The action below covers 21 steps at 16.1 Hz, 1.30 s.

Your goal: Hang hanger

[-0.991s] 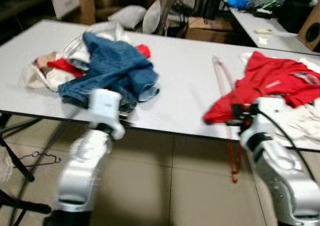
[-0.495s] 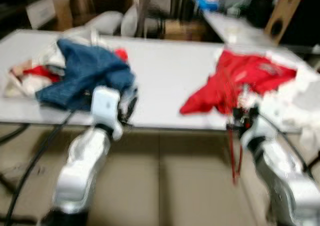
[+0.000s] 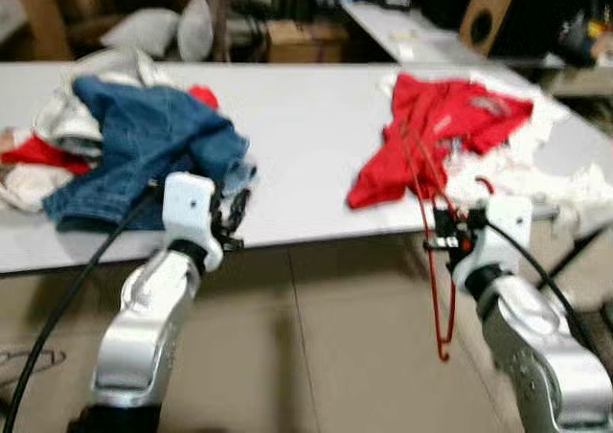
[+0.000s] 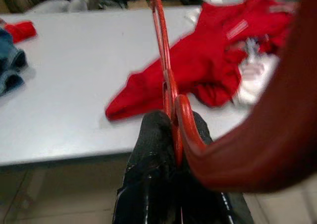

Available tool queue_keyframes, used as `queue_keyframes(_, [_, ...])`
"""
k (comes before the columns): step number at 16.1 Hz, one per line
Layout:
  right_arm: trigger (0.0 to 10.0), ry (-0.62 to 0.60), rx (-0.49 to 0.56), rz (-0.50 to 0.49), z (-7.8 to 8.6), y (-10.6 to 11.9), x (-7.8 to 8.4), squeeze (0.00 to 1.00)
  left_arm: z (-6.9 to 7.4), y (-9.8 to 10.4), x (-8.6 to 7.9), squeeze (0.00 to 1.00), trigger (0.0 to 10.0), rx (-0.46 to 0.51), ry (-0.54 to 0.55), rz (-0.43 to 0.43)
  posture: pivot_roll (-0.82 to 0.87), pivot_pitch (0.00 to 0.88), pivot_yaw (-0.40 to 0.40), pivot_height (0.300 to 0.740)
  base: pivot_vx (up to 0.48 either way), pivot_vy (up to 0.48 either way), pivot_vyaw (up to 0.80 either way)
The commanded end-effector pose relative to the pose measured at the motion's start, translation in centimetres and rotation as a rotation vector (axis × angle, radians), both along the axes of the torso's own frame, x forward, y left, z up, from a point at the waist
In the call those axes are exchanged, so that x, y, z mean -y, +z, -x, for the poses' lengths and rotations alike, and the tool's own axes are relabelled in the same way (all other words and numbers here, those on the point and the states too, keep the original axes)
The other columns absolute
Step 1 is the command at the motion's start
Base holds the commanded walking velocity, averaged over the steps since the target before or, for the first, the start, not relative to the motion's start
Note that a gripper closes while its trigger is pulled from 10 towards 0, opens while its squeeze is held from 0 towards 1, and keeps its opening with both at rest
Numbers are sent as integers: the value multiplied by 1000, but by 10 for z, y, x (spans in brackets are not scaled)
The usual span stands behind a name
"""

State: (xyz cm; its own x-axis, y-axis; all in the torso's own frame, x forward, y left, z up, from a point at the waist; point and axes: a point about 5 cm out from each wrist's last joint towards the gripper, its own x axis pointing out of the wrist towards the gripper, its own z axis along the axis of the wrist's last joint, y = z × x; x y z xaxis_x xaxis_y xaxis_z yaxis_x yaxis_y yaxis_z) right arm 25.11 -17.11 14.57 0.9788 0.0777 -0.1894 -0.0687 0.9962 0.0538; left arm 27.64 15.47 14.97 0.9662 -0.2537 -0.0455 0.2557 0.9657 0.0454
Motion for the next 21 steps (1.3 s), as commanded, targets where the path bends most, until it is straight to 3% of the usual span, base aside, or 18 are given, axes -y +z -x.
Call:
queue_keyframes(1, [10000,-22,16,20,0,4,6,0,1,1,6,0,10000,5,-31,14,-10,0,-59,740,0,0,0])
queue_keyframes(4, [10000,-34,27,12,-1,6,9,0,1,3,15,0,10000,9,-81,7,-4,0,-54,740,84,0,-523])
queue_keyframes(8, [10000,-66,37,4,-1,7,12,0,0,-2,13,0,10000,-10,-91,16,-19,0,-42,740,279,0,-784])
queue_keyframes(10, [10000,-33,38,46,0,7,13,0,0,-3,17,0,10000,-16,-125,5,-30,0,-18,740,296,0,0])
queue_keyframes(18, [10000,-9,30,4,0,6,8,0,3,-6,17,0,10000,-20,-119,7,-27,0,-37,740,297,0,0])
queue_keyframes(21, [10000,-12,43,-13,-2,9,10,0,0,-5,18,31,10000,-37,-110,49,-30,0,-31,740,301,0,-742])
